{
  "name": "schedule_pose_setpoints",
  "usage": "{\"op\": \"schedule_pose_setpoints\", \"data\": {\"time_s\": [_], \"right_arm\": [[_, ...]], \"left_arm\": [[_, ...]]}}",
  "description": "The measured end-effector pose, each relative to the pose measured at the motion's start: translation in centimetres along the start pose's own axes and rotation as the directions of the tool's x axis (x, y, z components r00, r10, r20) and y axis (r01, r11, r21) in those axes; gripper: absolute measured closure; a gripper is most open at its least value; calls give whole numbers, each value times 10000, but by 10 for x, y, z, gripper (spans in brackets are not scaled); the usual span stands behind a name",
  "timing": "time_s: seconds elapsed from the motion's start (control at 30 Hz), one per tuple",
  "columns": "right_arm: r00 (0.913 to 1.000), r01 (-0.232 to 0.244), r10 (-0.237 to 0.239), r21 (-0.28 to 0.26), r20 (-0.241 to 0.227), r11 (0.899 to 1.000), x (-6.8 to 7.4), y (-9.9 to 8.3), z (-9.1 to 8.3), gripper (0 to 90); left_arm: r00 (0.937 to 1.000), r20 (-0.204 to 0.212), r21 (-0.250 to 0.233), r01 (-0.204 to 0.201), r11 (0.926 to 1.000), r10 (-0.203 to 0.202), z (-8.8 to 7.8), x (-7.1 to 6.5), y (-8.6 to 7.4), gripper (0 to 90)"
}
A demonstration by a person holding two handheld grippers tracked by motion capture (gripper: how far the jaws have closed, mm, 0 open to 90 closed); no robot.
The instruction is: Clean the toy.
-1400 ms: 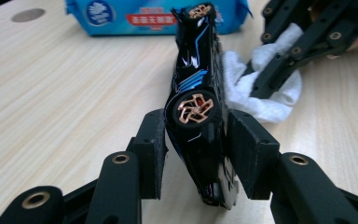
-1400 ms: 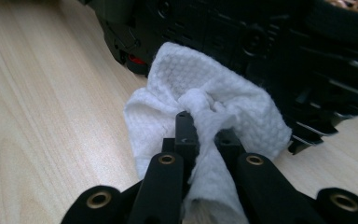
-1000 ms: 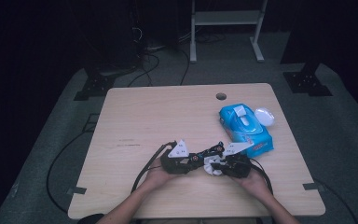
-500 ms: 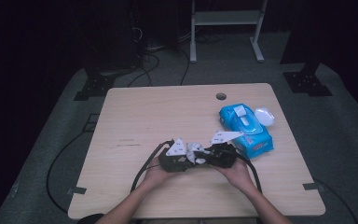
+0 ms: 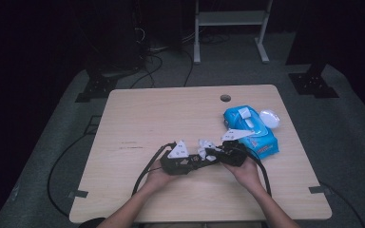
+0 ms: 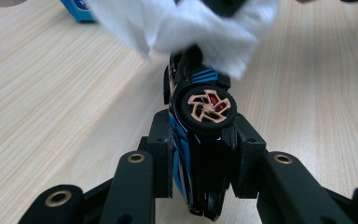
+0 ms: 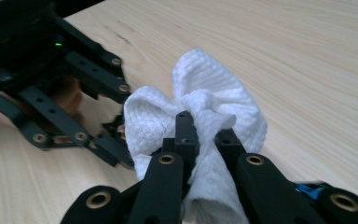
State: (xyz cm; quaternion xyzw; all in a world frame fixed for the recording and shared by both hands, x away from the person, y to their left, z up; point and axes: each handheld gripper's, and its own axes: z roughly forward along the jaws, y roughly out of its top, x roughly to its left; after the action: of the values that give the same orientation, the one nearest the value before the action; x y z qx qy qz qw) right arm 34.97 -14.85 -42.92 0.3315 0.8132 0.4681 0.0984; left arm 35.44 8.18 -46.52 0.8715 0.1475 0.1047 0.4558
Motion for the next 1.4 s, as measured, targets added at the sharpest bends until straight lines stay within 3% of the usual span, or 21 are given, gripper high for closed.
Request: {"op": "schedule_pose_setpoints", "data": {"time_s": [0.03, 0.13, 0.17, 0.2, 0.27, 0.37, 0.53, 0.57, 0.73, 0.77, 0.8, 0.9, 1.0, 1.1, 1.17, 1.27, 1.4], "right_arm": [[9994, 160, -160, 11, -297, 9999, 9, 2, 7, 834], [9986, 464, -466, -76, -262, 9989, 17, 5, 11, 834], [9951, 294, -304, -124, -946, 9995, 22, 6, 15, 834], [9951, 294, -304, -124, -946, 9995, 22, 6, 15, 834], [9949, 666, -661, 36, -757, 9978, 25, 6, 15, 833], [9971, 599, -596, 66, -468, 9982, 19, 5, 10, 834], [9980, 186, -190, 76, 609, 9998, -9, -2, -9, 833], [9981, -188, 194, -107, 579, 9998, -15, -5, -13, 833], [9995, -48, 52, -111, 316, 9999, -4, -4, -6, 833], [9994, 146, -148, -76, -306, 9999, 6, -1, 3, 830], [9989, 232, -234, -61, -396, 9997, 9, -1, 6, 829], [9983, 522, -520, 54, -279, 9986, 15, 1, 9, 830], [9989, 468, -467, 98, -34, 9989, 7, 1, 3, 831], [9983, 20, -19, -9, 575, 10000, -12, -3, -11, 831], [9975, -229, 231, -44, 664, 9997, -18, -5, -15, 831], [9975, -400, 408, -144, 569, 9991, -16, -6, -13, 831], [9999, 8, -7, -93, 143, 10000, 0, -2, -2, 831]], "left_arm": [[10000, 5, -25, 86, 10000, -86, 0, 0, 0, 663], [9999, 11, -37, 122, 9999, -122, -1, 1, -1, 663], [10000, 3, -21, 90, 10000, -90, -1, 1, -1, 663], [10000, -12, -7, 61, 10000, -61, -1, 1, -1, 663], [10000, -20, 32, -16, 10000, 16, -2, 1, -1, 664], [10000, -13, 63, 13, 10000, -13, -4, 2, -2, 664], [10000, -2, 85, -18, 10000, 18, -6, 4, -3, 664], [10000, 2, 109, -32, 9999, 32, -6, 4, -3, 664], [10000, -17, 85, -10, 10000, 10, -5, 4, -2, 663], [10000, -16, 91, -20, 10000, 20, -5, 4, -2, 664], [10000, -9, 94, -18, 10000, 18, -5, 4, -3, 663], [10000, -6, 79, -9, 10000, 9, -7, 5, -4, 664], [10000, -12, 143, -26, 9999, 26, -9, 7, -5, 664], [10000, 13, 132, -7, 9999, 7, -10, 9, -5, 664], [10000, 21, 101, 12, 9999, -12, -9, 8, -5, 664], [10000, 15, 101, 64, 9999, -65, -9, 9, -5, 663], [10000, 11, 100, 72, 9999, -72, -8, 9, -4, 663]]}}
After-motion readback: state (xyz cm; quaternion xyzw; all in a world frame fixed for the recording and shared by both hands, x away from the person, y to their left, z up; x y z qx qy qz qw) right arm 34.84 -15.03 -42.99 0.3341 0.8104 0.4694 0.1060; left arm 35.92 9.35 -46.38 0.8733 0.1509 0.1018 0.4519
